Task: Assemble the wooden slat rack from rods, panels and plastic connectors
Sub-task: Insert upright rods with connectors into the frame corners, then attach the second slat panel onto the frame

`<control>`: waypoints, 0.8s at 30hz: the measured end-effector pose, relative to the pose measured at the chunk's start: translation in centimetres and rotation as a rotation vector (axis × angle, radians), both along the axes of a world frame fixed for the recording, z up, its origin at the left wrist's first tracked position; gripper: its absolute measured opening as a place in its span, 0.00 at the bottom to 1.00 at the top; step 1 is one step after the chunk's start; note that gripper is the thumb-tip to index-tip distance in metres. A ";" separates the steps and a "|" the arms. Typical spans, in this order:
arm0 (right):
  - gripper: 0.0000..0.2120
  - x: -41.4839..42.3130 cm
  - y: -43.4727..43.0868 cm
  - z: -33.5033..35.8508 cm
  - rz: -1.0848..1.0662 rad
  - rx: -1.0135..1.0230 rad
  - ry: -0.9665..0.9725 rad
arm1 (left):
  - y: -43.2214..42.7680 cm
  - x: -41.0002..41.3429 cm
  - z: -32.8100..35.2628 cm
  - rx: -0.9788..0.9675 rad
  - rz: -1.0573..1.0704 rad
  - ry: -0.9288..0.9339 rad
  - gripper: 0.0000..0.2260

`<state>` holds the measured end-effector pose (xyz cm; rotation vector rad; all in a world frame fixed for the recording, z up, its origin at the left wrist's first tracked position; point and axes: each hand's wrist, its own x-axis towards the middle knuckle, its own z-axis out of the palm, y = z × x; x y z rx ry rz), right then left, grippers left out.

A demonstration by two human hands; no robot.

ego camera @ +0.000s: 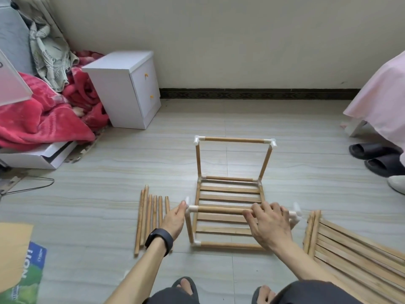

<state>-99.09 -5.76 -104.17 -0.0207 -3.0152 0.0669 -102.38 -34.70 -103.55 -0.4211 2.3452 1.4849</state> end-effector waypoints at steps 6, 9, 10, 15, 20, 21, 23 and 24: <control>0.29 0.9 1.0 2.5 0.059 -0.303 -0.086 | 0.1 -0.6 2.1 -0.306 -0.163 0.033 0.23; 0.22 4.3 2.9 2.0 -0.036 -0.612 0.288 | 1.2 -1.4 4.2 -0.522 -0.295 0.141 0.26; 0.18 5.6 3.7 1.1 -0.120 -0.703 0.340 | 2.1 -1.7 5.1 -0.564 -0.373 0.185 0.27; 0.16 11.2 9.8 -6.5 -0.940 -1.207 0.077 | 9.8 -3.2 8.5 -0.644 -0.756 0.383 0.28; 0.16 14.1 14.1 -13.4 -1.403 -1.465 -0.110 | 16.7 -3.1 6.8 -0.811 -1.010 0.485 0.27; 0.15 13.9 14.5 -14.1 -1.457 -1.492 -0.101 | 17.7 -2.9 6.1 -0.806 -1.052 0.486 0.27; 0.12 13.5 14.7 -15.4 -1.443 -1.543 -0.163 | 19.1 -2.4 4.6 -0.789 -1.122 0.483 0.25; 0.12 13.1 14.6 -15.7 -1.391 -1.575 -0.196 | 19.5 -2.1 4.0 -0.775 -1.136 0.484 0.23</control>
